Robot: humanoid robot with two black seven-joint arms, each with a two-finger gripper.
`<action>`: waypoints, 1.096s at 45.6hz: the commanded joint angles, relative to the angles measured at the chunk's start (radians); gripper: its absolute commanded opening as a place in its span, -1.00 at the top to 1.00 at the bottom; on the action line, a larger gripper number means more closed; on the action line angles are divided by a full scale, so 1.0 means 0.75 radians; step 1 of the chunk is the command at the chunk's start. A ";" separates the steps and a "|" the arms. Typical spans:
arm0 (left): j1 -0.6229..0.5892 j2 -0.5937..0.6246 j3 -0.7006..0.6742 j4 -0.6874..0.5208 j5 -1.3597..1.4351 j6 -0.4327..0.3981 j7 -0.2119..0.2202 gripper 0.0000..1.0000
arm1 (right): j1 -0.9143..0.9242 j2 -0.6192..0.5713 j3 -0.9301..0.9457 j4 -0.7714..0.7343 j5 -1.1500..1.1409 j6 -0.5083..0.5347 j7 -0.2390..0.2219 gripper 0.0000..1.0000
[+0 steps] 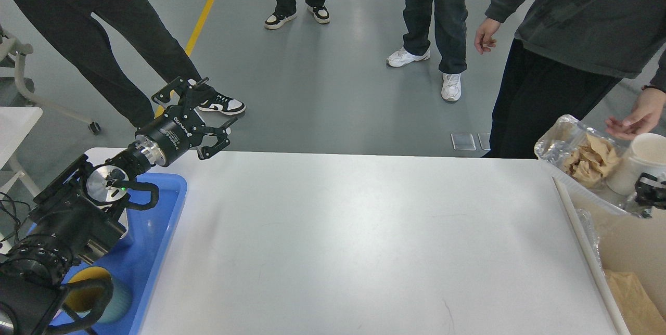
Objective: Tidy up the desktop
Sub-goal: 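Withdraw the left arm and carry the foil container to the white bin, then release the foil container into the white bin and raise the right gripper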
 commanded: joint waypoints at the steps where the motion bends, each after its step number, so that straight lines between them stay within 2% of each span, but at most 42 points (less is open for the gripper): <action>1: 0.003 -0.005 0.001 0.000 0.002 -0.002 -0.002 -0.93 | -0.106 -0.009 0.046 -0.077 0.001 -0.080 -0.001 1.00; 14: 0.013 -0.025 0.007 0.000 0.005 -0.002 -0.004 -0.93 | -0.278 0.015 0.042 -0.281 0.164 -0.227 -0.003 1.00; 33: 0.078 -0.035 0.009 -0.006 0.015 -0.008 -0.025 -0.93 | -0.349 0.279 0.042 -0.578 0.320 -0.370 -0.009 1.00; 34: 0.081 -0.035 0.009 -0.008 0.015 -0.012 -0.025 -0.93 | -0.351 0.297 0.042 -0.594 0.326 -0.383 -0.009 0.76; 35: 0.085 -0.033 0.009 -0.008 0.015 -0.016 -0.025 -0.93 | -0.349 0.308 0.042 -0.604 0.328 -0.393 -0.009 0.33; 36: 0.093 -0.029 0.009 -0.008 0.015 -0.020 -0.025 -0.93 | -0.349 0.320 0.042 -0.615 0.330 -0.401 -0.007 0.07; 38: 0.099 -0.025 0.009 -0.010 0.015 -0.026 -0.027 -0.93 | -0.349 0.334 0.042 -0.623 0.330 -0.409 -0.007 0.05; 41: 0.101 -0.025 0.009 -0.013 0.015 -0.037 -0.029 -0.93 | -0.351 0.346 0.042 -0.623 0.332 -0.416 -0.007 -0.18; 44: 0.109 -0.023 0.009 -0.013 0.015 -0.045 -0.029 -0.93 | -0.351 0.351 0.044 -0.623 0.342 -0.430 -0.007 -0.24; 48: 0.121 -0.017 0.007 -0.013 0.015 -0.047 -0.029 -0.93 | -0.351 0.355 0.044 -0.623 0.350 -0.440 -0.007 -0.60; 50: 0.123 -0.017 0.007 -0.013 0.015 -0.047 -0.029 -0.93 | -0.351 0.355 0.044 -0.623 0.350 -0.440 -0.007 -0.71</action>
